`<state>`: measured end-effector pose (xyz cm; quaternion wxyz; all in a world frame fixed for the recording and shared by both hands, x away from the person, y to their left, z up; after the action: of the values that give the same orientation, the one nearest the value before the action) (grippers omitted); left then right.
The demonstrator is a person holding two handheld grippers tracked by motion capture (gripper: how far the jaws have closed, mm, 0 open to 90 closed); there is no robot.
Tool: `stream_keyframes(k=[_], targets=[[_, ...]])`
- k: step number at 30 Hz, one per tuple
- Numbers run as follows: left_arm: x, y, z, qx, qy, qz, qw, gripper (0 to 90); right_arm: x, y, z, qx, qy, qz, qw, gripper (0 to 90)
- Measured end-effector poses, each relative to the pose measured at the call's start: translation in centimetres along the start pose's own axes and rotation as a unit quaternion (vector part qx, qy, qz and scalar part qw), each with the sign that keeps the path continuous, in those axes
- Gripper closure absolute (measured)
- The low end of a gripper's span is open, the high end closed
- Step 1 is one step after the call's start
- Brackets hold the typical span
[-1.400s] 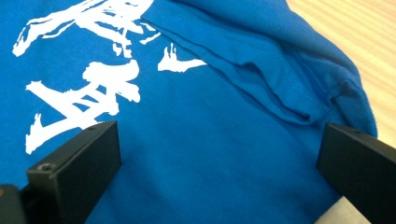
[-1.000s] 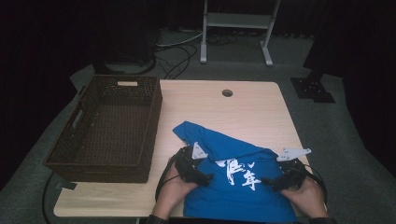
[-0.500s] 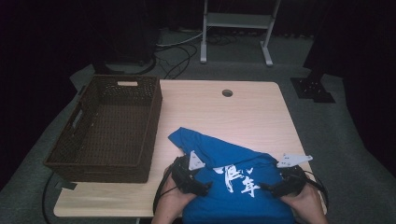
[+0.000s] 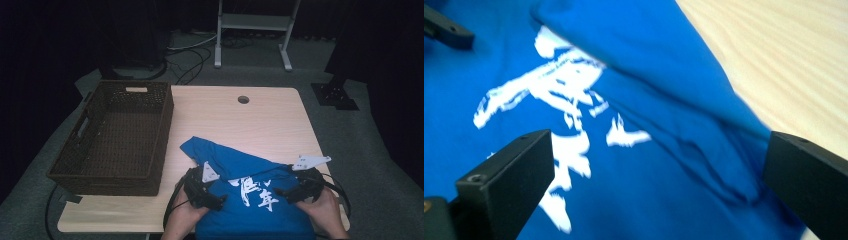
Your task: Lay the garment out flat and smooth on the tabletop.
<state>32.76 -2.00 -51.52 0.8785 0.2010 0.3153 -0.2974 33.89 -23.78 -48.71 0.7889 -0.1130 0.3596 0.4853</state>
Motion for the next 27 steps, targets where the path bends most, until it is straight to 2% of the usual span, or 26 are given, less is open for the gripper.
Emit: stream_keyframes(k=[4, 9, 14, 17, 23, 25, 27], targets=[[0.0, 0.0, 0.0, 0.0, 0.0, 0.0, 1.0, 2.4, 0.5, 0.4, 1.5, -0.018, -0.005, 0.007, 0.9998, 0.2], [0.0, 0.0, 0.1, -0.004, -0.002, 0.001, 1.0, 2.4, 1.1, 0.8, 3.9, -0.03, -0.019, 0.019, 0.9992, 0.2], [0.0, 0.0, 0.0, -0.001, -0.001, 0.0, 1.0, 2.3, 2.4, 1.4, 6.5, -0.049, -0.024, 0.03, 0.9981, 0.3], [0.1, 0.0, 0.0, -0.001, -0.001, -0.001, 1.0, 2.4, 3.3, 1.8, 7.7, -0.06, -0.026, 0.042, 0.997, 4.6], [0.1, 0.0, 0.1, -0.001, -0.001, -0.001, 1.0, 2.4, 4.9, 2.2, 9.5, -0.077, -0.022, 0.049, 0.9956, 5.2], [0.0, 0.0, 0.1, -0.001, -0.001, -0.001, 1.0, 2.4, 5.4, 2.5, 9.9, -0.079, -0.022, 0.06, 0.9949, 6.5], [0.0, 0.0, 0.1, -0.002, -0.001, -0.002, 1.0, 2.4, 5.9, 2.8, 10.1, -0.079, -0.018, 0.073, 0.9941, 13.2]])
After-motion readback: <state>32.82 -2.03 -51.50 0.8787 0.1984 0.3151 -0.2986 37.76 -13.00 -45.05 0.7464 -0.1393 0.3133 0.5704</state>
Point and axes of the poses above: each handheld gripper's, and its own axes: x roughly forward along the jaws, z roughly out of its top, y roughly to its left, the point moved 10 cm from there along x, roughly forward along the jaws, and after that the axes turned 13 degrees about z, right-handed, at the moved point
